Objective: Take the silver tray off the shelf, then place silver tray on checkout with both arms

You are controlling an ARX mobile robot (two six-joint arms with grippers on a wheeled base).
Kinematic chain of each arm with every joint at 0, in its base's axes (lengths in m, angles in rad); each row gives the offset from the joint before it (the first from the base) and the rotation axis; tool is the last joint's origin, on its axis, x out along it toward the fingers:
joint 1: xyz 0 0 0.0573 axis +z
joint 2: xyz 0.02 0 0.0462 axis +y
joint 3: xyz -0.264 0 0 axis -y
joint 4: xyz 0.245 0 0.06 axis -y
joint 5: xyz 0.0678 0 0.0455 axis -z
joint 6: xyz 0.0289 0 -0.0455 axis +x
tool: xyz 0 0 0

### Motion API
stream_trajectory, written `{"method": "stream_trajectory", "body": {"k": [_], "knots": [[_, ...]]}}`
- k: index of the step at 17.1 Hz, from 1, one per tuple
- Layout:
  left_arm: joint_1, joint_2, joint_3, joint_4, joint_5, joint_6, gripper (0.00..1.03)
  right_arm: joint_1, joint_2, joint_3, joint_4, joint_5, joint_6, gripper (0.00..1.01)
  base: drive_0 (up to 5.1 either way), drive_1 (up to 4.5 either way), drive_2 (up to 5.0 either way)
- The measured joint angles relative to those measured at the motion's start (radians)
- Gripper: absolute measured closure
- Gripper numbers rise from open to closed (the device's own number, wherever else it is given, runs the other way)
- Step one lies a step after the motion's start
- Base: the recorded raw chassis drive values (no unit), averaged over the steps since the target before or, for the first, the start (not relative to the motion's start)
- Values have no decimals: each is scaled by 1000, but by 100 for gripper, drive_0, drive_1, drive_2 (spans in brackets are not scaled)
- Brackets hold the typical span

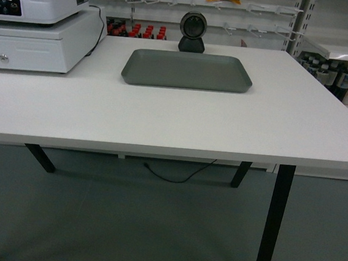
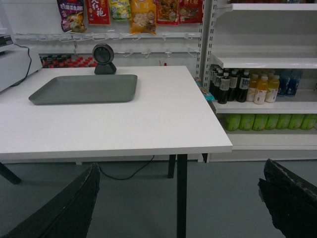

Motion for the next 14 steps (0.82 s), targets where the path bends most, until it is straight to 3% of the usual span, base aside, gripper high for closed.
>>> {"method": "stream_trajectory", "body": {"k": [14], "knots": [[0, 0, 0, 1, -1, 0, 5, 0, 0, 0, 1, 0, 0, 3, 0, 0, 0]]}}
